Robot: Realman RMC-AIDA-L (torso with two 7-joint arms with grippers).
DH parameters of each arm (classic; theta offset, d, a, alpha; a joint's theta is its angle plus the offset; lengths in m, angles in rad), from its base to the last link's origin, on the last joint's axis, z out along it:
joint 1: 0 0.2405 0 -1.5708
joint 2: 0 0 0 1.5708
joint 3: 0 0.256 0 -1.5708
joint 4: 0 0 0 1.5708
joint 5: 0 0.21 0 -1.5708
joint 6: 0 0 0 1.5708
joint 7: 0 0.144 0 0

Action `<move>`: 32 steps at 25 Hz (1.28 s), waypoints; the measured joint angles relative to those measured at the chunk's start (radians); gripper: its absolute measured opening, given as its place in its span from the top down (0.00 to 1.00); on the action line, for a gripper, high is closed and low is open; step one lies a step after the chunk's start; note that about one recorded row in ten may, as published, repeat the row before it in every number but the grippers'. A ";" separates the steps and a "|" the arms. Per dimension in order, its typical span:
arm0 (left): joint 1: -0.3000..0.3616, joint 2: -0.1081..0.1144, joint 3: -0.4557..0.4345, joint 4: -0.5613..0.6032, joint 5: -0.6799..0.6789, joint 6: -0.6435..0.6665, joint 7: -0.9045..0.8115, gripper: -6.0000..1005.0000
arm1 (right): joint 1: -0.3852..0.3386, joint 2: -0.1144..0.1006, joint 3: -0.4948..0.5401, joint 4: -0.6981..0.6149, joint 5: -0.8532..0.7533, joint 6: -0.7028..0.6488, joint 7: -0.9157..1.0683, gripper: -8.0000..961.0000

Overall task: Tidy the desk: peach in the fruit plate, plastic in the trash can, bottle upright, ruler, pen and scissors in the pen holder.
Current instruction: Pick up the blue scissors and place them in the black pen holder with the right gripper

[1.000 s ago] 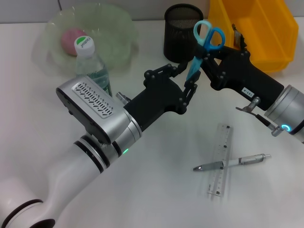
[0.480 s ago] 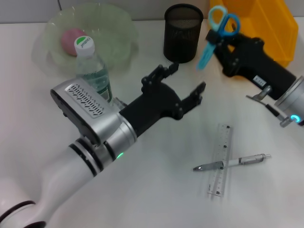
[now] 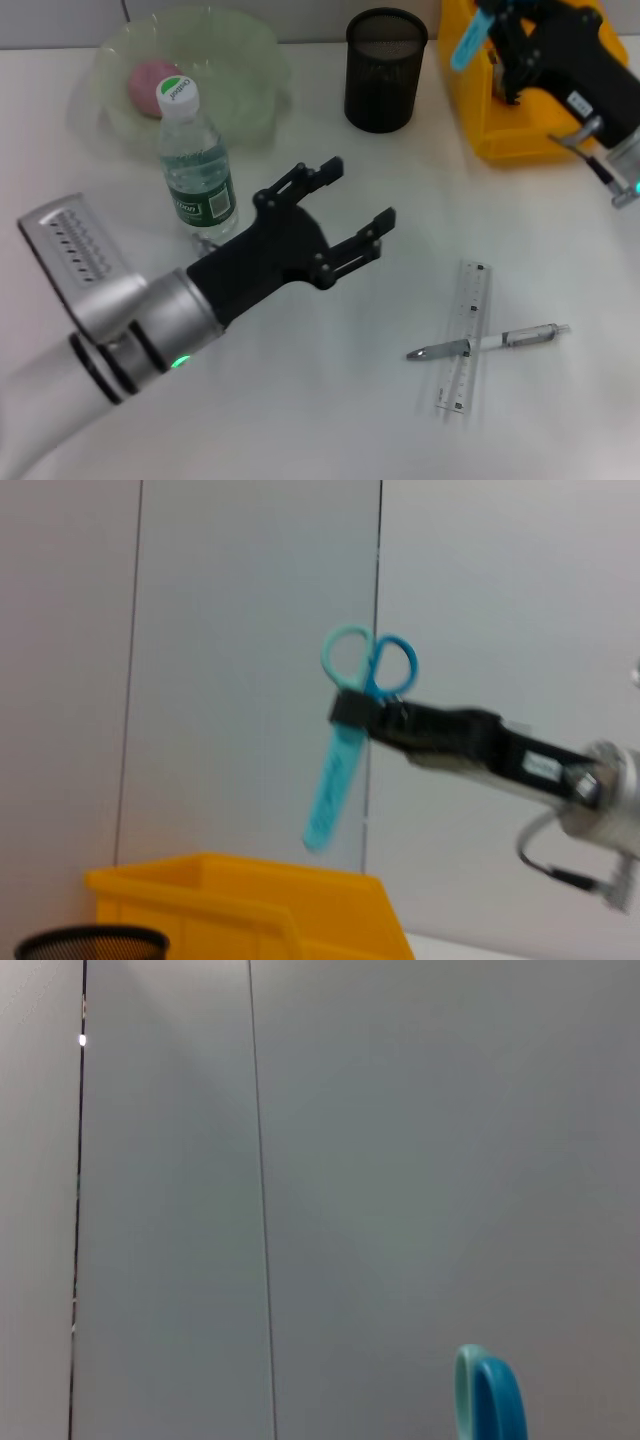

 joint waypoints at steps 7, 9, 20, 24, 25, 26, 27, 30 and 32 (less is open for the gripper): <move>0.004 0.002 0.010 0.136 0.091 0.095 -0.142 0.20 | 0.079 -0.002 0.020 -0.021 0.078 0.063 -0.001 0.91; 0.005 0.002 0.016 0.150 0.092 0.104 -0.155 0.20 | 0.091 -0.002 0.020 -0.022 0.085 0.083 -0.001 0.91; 0.007 0.001 0.035 0.173 0.094 0.111 -0.182 0.20 | 0.244 0.001 0.010 -0.011 0.087 0.402 -0.001 0.91; 0.006 0.001 0.035 0.173 0.094 0.110 -0.183 0.20 | 0.269 0.002 0.008 0.001 0.084 0.469 -0.001 0.91; 0.006 0.001 0.035 0.175 0.094 0.110 -0.186 0.20 | 0.283 0.002 0.007 0.013 0.084 0.510 -0.001 0.91; 0.006 0.001 0.035 0.175 0.094 0.110 -0.186 0.20 | 0.283 0.002 0.007 0.013 0.084 0.510 -0.001 0.91; 0.005 0.001 0.035 0.175 0.094 0.110 -0.192 0.20 | 0.293 0.002 -0.003 0.022 0.083 0.548 -0.001 0.91; 0.005 0.001 0.035 0.175 0.094 0.110 -0.194 0.20 | 0.303 0.003 -0.017 0.027 0.083 0.588 0.003 0.91; 0.005 0.001 0.035 0.176 0.094 0.110 -0.194 0.20 | 0.310 0.004 -0.022 0.032 0.083 0.615 0.005 0.91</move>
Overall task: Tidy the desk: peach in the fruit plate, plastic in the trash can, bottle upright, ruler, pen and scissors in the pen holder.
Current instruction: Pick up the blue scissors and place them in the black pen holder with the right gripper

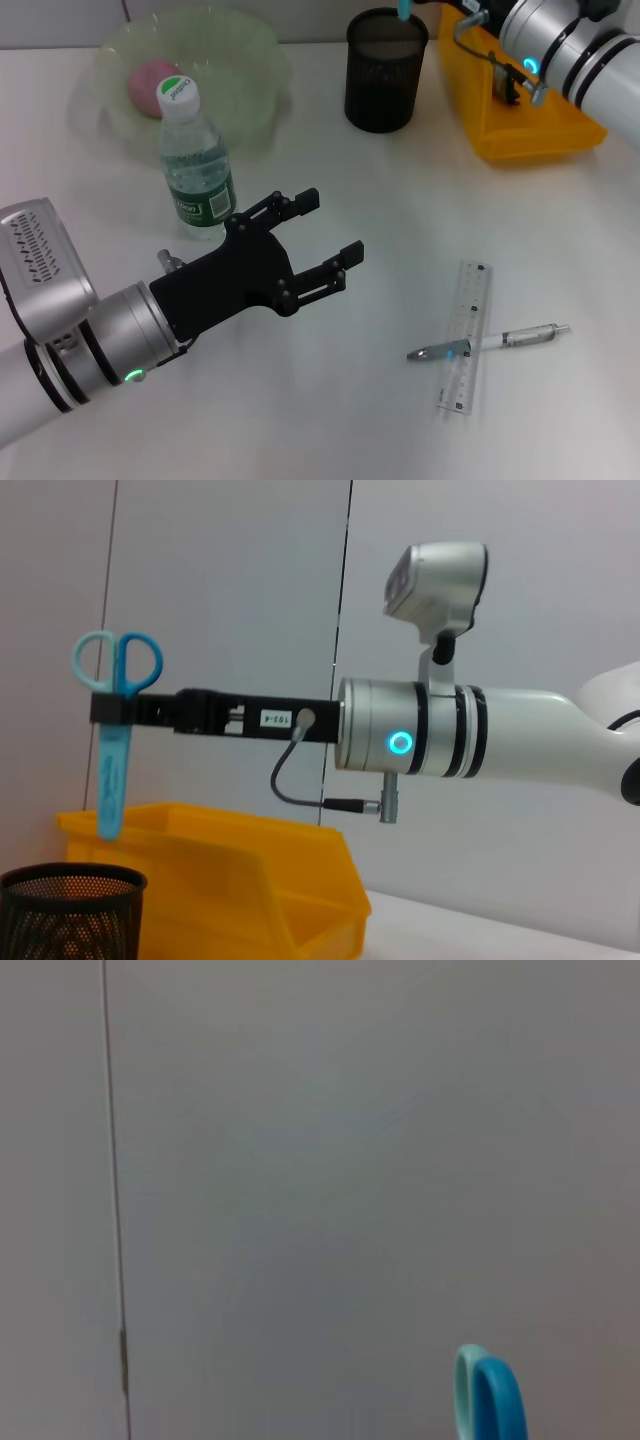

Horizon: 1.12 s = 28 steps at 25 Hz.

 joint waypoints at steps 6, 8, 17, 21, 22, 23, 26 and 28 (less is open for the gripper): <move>0.000 0.000 0.000 0.000 0.000 0.003 -0.008 0.20 | 0.010 0.001 -0.011 0.011 -0.001 0.049 0.001 0.91; 0.000 0.001 0.000 0.004 0.000 0.005 -0.024 0.20 | 0.011 0.001 -0.011 0.012 -0.001 0.051 0.001 0.91; -0.001 0.002 0.006 0.017 0.001 0.006 -0.025 0.20 | 0.008 0.001 -0.011 0.012 0.005 0.055 0.002 0.91; -0.007 0.002 0.015 0.022 0.001 0.006 -0.026 0.20 | 0.009 0.000 -0.006 0.012 0.006 0.064 0.003 0.89; -0.007 0.002 0.015 0.022 0.001 0.006 -0.026 0.20 | 0.010 0.000 -0.006 0.012 0.006 0.067 0.003 0.89; -0.007 0.002 0.015 0.022 0.001 0.007 -0.026 0.20 | 0.011 0.000 -0.006 0.012 0.006 0.068 0.003 0.88; -0.007 0.002 0.015 0.022 0.001 0.008 -0.026 0.20 | 0.011 0.000 -0.008 0.012 0.007 0.069 0.003 0.87; -0.007 0.002 0.015 0.022 0.002 0.008 -0.026 0.20 | 0.011 0.000 -0.005 0.012 0.007 0.069 0.003 0.86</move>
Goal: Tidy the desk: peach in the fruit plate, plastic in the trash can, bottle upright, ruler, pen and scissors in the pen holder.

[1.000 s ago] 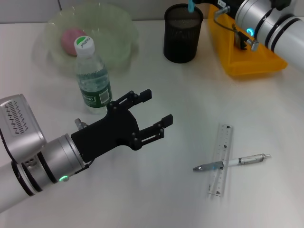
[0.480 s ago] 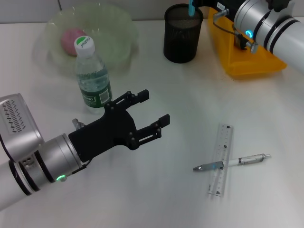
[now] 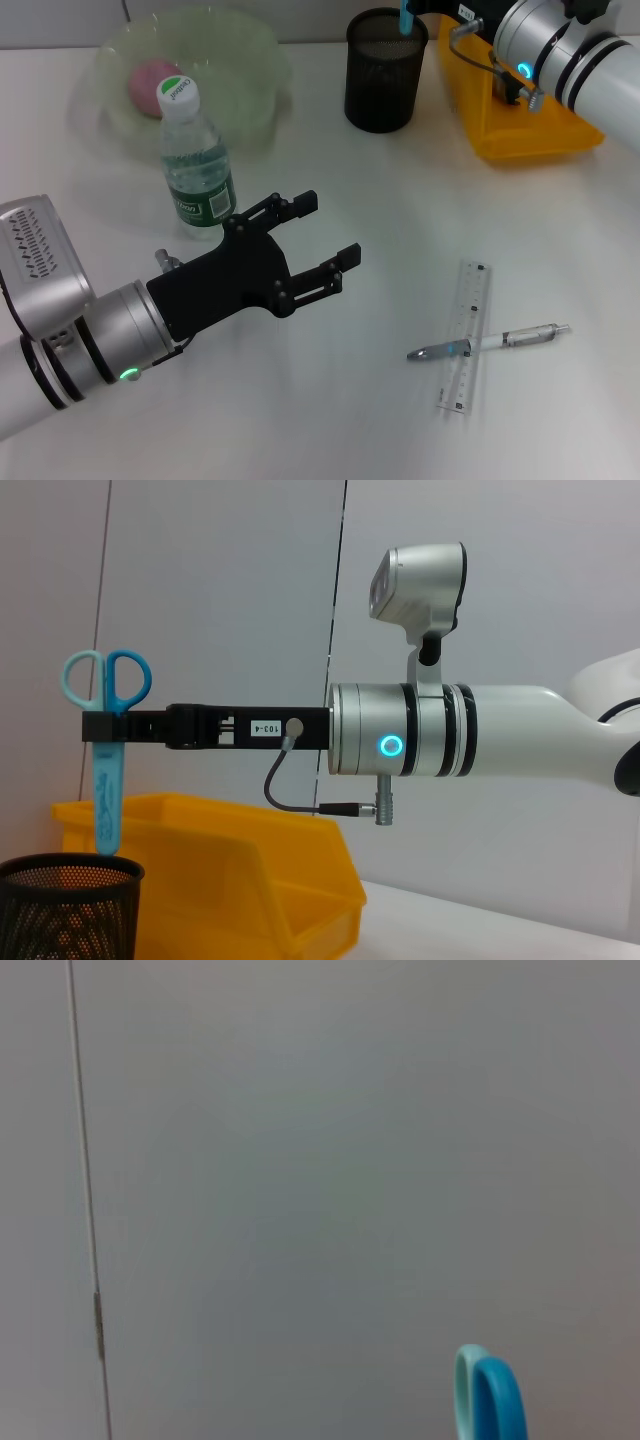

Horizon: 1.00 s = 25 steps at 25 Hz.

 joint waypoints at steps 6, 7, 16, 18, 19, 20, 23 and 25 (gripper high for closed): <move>0.001 0.000 0.000 0.001 0.000 0.000 0.000 0.20 | 0.001 0.000 0.005 0.000 0.000 0.000 0.003 0.83; 0.000 0.000 0.000 0.003 0.000 0.000 0.000 0.20 | 0.001 0.000 0.004 0.000 0.000 0.000 0.009 0.80; -0.002 0.000 0.000 0.006 0.000 0.001 0.000 0.20 | 0.000 0.000 0.009 -0.001 0.004 -0.010 0.012 0.60; -0.003 0.000 0.000 0.007 0.000 0.001 0.000 0.20 | -0.003 0.000 0.009 -0.004 0.013 -0.016 0.013 0.53; -0.003 0.001 0.000 0.008 0.000 0.002 0.000 0.20 | -0.006 0.000 0.009 -0.005 0.022 -0.026 0.013 0.48; -0.003 0.001 0.000 0.010 0.000 0.002 0.000 0.20 | -0.010 0.000 0.009 -0.005 0.033 -0.038 0.013 0.43; -0.003 0.002 0.000 0.034 0.000 0.022 -0.004 0.20 | -0.042 -0.002 0.009 -0.013 0.064 -0.131 0.033 0.33; -0.003 0.002 0.003 0.050 0.000 0.038 -0.012 0.20 | -0.077 -0.004 0.006 -0.037 0.068 -0.222 0.093 0.32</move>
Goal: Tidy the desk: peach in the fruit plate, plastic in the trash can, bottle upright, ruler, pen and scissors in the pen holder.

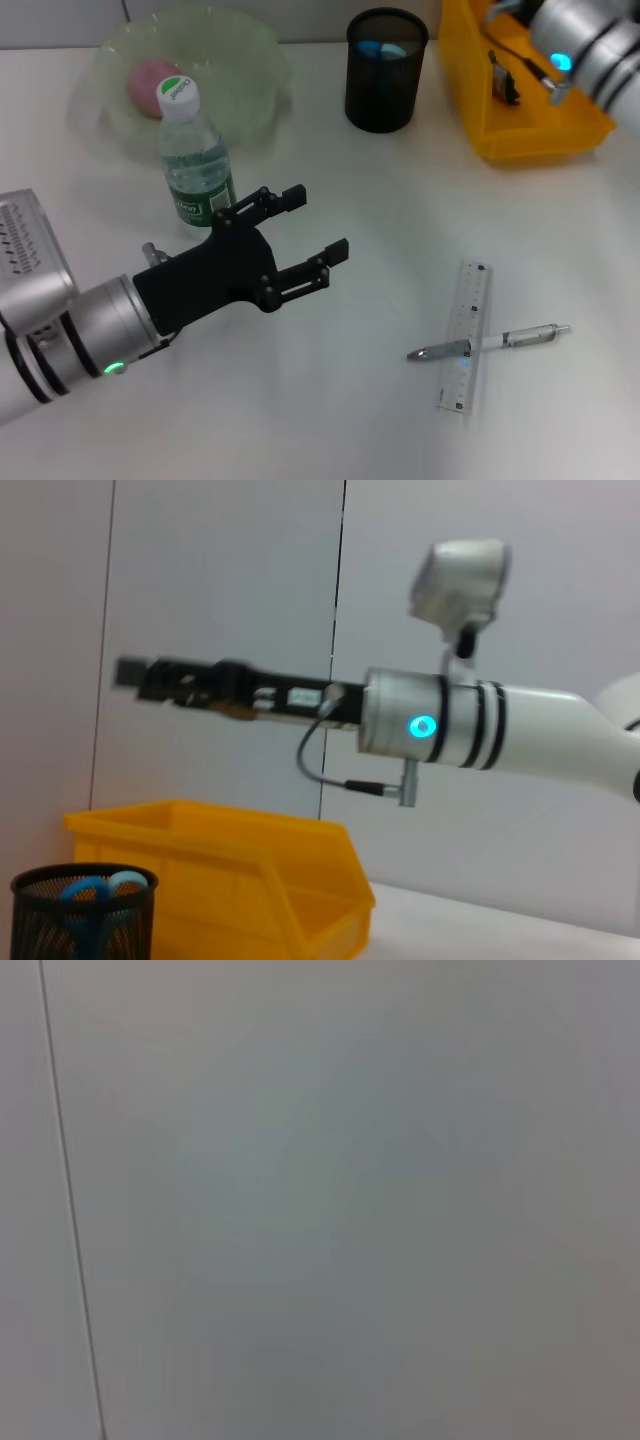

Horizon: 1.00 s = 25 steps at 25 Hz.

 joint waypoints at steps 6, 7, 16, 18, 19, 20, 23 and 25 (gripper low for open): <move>-0.015 0.001 0.051 0.084 0.000 0.068 -0.059 0.20 | -0.132 -0.005 -0.045 -0.133 -0.009 -0.373 0.226 0.32; -0.015 0.001 0.051 0.084 0.000 0.068 -0.059 0.20 | -0.175 -0.006 -0.102 -0.197 -0.011 -0.480 0.315 0.32; -0.028 0.001 0.157 0.208 0.000 0.172 -0.135 0.20 | -0.303 -0.049 -0.422 -0.510 -0.022 -0.797 0.599 0.32; -0.028 0.001 0.213 0.270 0.000 0.239 -0.196 0.20 | -0.308 -0.069 -0.488 -0.587 -0.066 -0.836 0.655 0.32; -0.029 0.001 0.227 0.284 -0.001 0.253 -0.207 0.20 | -0.304 -0.077 -0.510 -0.620 -0.099 -0.852 0.675 0.32; -0.029 0.001 0.232 0.289 -0.001 0.256 -0.210 0.20 | -0.295 -0.083 -0.519 -0.642 -0.142 -0.863 0.684 0.32; -0.024 0.001 0.242 0.306 -0.004 0.262 -0.213 0.20 | -0.248 -0.101 -0.528 -0.695 -0.295 -0.891 0.705 0.32; -0.018 0.002 0.242 0.314 -0.006 0.263 -0.213 0.20 | -0.207 -0.112 -0.529 -0.706 -0.397 -0.910 0.719 0.32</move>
